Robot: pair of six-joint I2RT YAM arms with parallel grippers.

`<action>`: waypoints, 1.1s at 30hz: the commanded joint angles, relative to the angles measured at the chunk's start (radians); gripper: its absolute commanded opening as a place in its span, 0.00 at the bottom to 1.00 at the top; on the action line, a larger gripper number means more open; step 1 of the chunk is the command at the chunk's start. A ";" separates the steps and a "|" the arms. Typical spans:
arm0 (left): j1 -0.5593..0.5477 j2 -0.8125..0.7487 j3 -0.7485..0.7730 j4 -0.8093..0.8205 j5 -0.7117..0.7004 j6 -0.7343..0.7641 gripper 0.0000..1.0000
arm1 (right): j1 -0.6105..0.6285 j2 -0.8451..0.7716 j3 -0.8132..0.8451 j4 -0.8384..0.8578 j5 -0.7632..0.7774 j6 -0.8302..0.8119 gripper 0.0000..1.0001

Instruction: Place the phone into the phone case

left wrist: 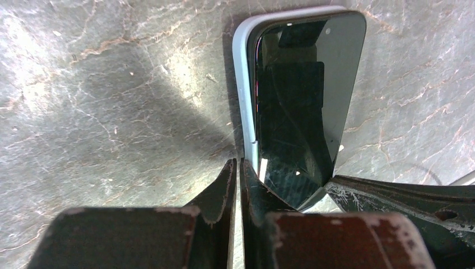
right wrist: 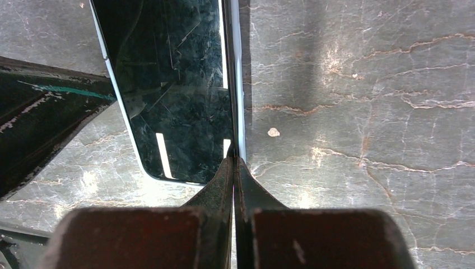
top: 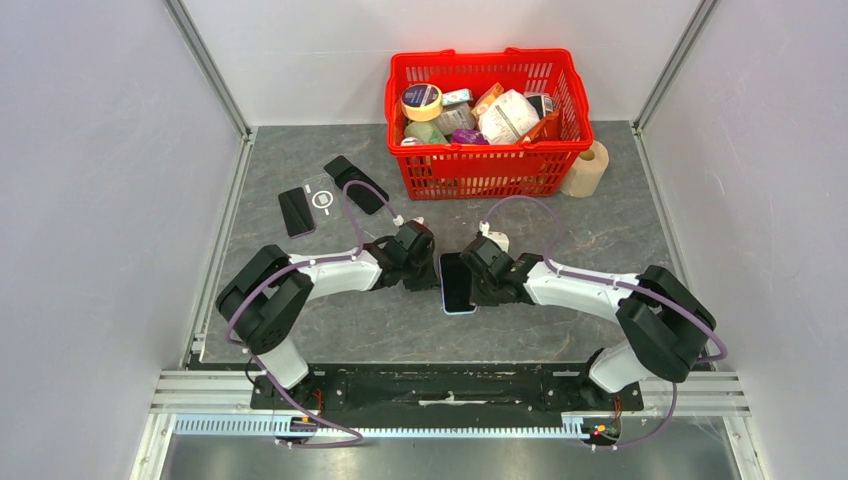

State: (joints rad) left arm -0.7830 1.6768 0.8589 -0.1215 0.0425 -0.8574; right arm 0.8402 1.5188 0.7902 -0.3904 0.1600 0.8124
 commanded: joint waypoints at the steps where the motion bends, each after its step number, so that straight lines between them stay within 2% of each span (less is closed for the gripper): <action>1: -0.007 -0.006 0.061 -0.013 -0.072 -0.013 0.11 | 0.026 0.039 -0.038 0.004 -0.016 0.038 0.00; 6: -0.006 0.010 0.092 -0.046 -0.110 -0.009 0.12 | 0.027 -0.059 0.047 -0.075 0.028 0.004 0.14; 11: -0.001 0.004 0.098 -0.066 -0.143 -0.006 0.12 | 0.022 -0.087 0.072 -0.102 0.054 -0.012 0.29; 18: 0.006 0.012 0.105 -0.078 -0.150 0.003 0.12 | 0.010 -0.036 0.053 -0.066 0.024 -0.021 0.39; 24: 0.007 0.021 0.113 -0.081 -0.147 0.008 0.12 | 0.009 0.011 0.022 -0.038 0.031 -0.008 0.38; 33: 0.008 0.031 0.124 -0.090 -0.155 0.015 0.12 | 0.010 0.066 -0.055 0.010 0.035 0.024 0.28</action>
State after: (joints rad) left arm -0.7799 1.6943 0.9424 -0.2100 -0.0784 -0.8562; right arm 0.8536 1.5215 0.8013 -0.4072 0.1753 0.8158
